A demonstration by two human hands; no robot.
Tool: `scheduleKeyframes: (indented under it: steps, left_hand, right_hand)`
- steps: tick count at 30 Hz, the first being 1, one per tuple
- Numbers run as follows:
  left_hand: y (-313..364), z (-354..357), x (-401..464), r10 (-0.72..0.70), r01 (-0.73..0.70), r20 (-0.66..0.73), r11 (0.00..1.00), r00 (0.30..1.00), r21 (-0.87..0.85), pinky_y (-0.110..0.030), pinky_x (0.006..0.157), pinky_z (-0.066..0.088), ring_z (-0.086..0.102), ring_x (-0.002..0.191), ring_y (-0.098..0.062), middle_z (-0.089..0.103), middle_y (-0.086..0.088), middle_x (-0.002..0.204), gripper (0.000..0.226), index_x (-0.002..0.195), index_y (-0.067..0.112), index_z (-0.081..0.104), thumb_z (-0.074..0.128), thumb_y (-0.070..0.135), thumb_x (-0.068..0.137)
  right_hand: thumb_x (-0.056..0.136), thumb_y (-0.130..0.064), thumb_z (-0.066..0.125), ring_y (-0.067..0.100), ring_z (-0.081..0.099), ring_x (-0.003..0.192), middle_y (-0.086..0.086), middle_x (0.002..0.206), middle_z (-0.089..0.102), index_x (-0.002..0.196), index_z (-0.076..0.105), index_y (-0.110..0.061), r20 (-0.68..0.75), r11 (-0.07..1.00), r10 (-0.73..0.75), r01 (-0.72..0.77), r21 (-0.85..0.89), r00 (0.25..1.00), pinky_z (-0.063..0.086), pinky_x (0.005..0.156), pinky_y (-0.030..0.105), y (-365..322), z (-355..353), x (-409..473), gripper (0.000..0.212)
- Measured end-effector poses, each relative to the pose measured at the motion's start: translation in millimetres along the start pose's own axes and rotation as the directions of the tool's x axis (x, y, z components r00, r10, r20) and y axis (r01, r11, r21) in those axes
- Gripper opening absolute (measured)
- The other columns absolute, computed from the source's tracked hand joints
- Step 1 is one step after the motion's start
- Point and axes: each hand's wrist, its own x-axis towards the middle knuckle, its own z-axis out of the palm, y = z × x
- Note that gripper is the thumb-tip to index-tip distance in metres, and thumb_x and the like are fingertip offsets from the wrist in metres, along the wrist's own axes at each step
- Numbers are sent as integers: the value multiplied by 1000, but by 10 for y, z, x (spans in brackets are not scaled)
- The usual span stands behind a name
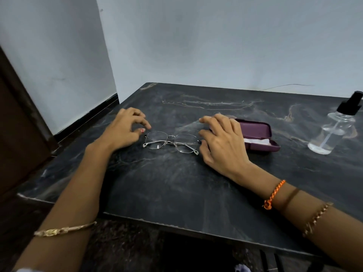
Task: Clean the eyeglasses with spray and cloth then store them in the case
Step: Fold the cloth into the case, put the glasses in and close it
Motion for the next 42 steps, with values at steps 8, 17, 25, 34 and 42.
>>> scheduleKeyframes:
  steps: [8,17,25,34,42]
  left_hand:
    - [36,-35,7,52,-56,82,997,995,50,-32,97,29,35,114,-19,53,-2,118,19,78,19,71,65,1,73]
    - [-54,-86,-9,67,-71,128,997,989,33,-38,100,30,37,122,-17,54,6,122,16,71,28,69,76,14,67]
    - [-24,-40,-14,63,-70,107,996,992,64,-42,104,26,32,126,-22,48,-3,132,10,78,16,73,74,12,70]
    - [237,-47,-40,109,-126,-151,986,983,-112,-37,102,25,34,124,-28,38,-12,131,11,77,9,70,69,-1,72]
    - [849,150,-16,132,-200,-271,950,953,-240,-31,98,25,32,117,-17,33,6,120,18,71,18,69,73,1,68]
  right_hand:
    - [65,-18,60,25,45,106,5,98,69,68,71,-9,-20,997,28,-27,76,999,26,85,33,6,50,1,14]
    - [69,-16,62,34,60,98,2,93,70,69,71,-9,-24,996,27,-25,89,999,26,81,32,4,41,5,11]
    - [72,-17,63,33,60,99,4,94,70,72,71,-8,-23,996,23,-21,86,999,26,80,33,16,26,-3,12]
    - [78,-18,56,19,37,105,7,100,69,74,68,-8,-223,974,126,-78,212,967,28,86,34,84,-91,-53,16]
    - [75,-12,62,20,43,99,5,99,65,75,69,-8,-227,843,364,-216,492,903,19,78,23,608,-343,-165,8]
